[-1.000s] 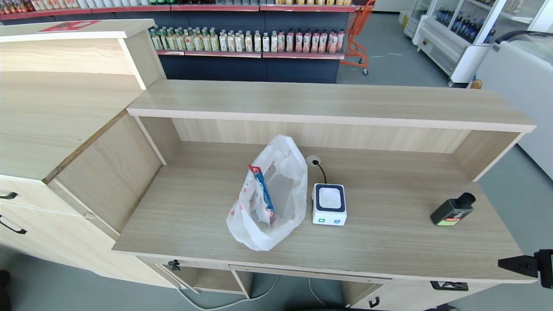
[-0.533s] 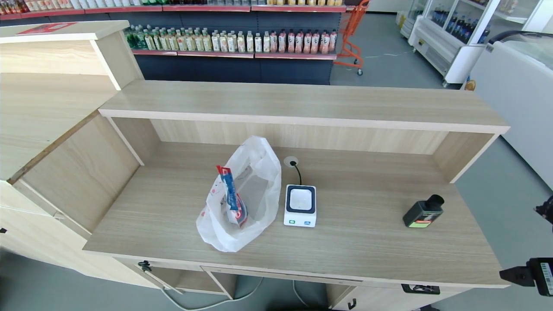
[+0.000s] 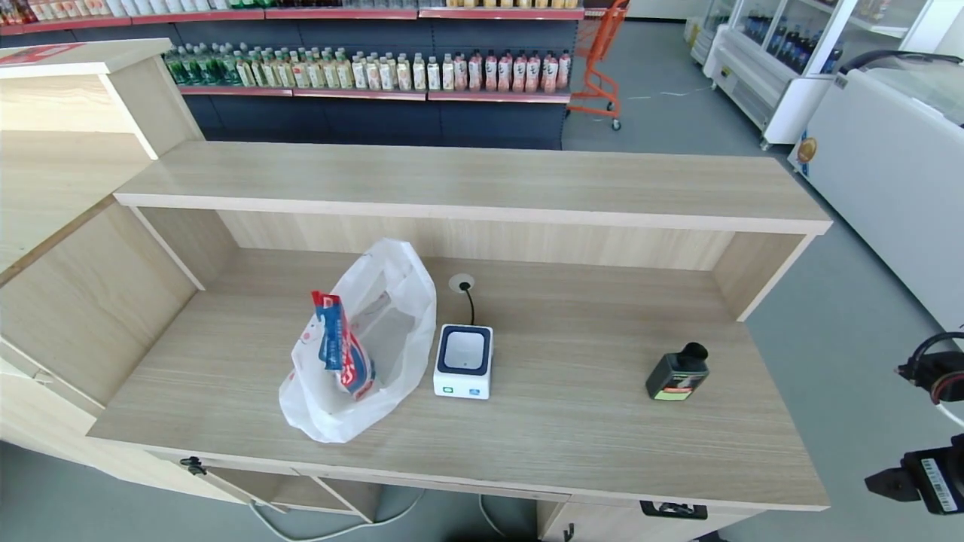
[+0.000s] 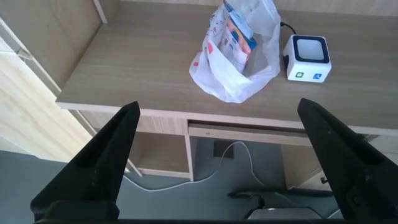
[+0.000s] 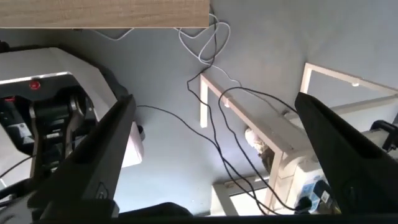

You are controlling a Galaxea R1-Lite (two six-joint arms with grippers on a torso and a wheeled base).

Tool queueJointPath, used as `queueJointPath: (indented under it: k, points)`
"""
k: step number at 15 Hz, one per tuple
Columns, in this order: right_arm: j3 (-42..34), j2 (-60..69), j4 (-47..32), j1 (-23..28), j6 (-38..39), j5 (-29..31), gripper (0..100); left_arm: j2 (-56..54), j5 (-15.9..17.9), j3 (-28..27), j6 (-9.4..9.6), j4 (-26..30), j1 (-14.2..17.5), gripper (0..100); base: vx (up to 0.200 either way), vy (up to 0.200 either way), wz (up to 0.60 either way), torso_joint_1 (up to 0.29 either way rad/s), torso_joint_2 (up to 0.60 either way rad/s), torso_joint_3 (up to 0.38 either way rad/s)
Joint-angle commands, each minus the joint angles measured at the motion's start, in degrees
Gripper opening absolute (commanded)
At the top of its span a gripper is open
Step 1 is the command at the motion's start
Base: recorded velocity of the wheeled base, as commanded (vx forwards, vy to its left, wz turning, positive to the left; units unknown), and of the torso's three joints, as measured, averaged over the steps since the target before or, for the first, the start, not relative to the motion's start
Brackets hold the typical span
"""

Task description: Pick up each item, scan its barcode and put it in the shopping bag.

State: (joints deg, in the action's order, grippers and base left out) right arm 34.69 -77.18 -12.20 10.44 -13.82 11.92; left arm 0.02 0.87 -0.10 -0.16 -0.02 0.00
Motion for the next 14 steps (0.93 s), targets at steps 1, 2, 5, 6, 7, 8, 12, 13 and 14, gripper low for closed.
queueJointPath:
  k: [1,2,5,6,7,8,12,13,14]
  points:
    - [0.2,-1.4,-0.19,-0.24,-1.21,-0.15,100,-0.02,-0.07,0.01,-0.02,-0.06,0.0,100,0.0,-0.2,0.0,0.002,0.0,-0.002]
    - [0.02,-1.66,-0.19,-0.33,-2.7,-0.76,100,-0.02,-0.07,0.01,-0.11,-0.06,0.0,100,0.0,-0.2,0.0,0.002,0.0,0.007]
    - [0.46,-4.56,0.07,-3.58,-5.16,-5.15,100,-0.02,-0.07,0.01,-0.19,-0.06,0.0,100,0.0,0.0,0.0,0.0,0.0,0.0]
    - [0.37,-5.97,1.39,-5.69,-5.51,-7.53,100,-0.02,-0.07,0.01,-0.19,-0.06,0.0,100,0.0,0.0,0.0,0.0,0.0,0.0]
    - [0.29,-7.72,4.29,-7.27,-6.39,-9.73,100,-0.02,-0.07,0.01,-0.19,-0.06,0.0,100,0.0,0.0,0.0,0.0,0.0,0.0]
    - [0.2,-10.18,7.81,-8.68,-8.06,-12.1,100,-0.02,-0.07,0.01,-0.19,-0.06,0.0,100,0.0,0.0,0.0,0.0,0.0,0.0]
    - [0.46,-21.96,26.27,-10.87,-18.17,-20.45,100,-0.02,-0.07,0.01,-0.19,-0.06,0.0,100,0.0,0.0,0.0,0.0,0.0,0.0]
    - [0.73,-23.72,28.73,-10.87,-20.28,-21.68,100,-0.02,-0.07,0.01,-0.19,-0.06,0.0,100,0.0,0.0,0.0,0.0,0.0,0.0]
    - [1.25,-25.65,30.22,-11.23,-21.95,-23.52,100,-0.02,-0.07,0.01,-0.19,-0.06,0.0,100,0.0,0.0,0.0,0.0,0.0,0.0]
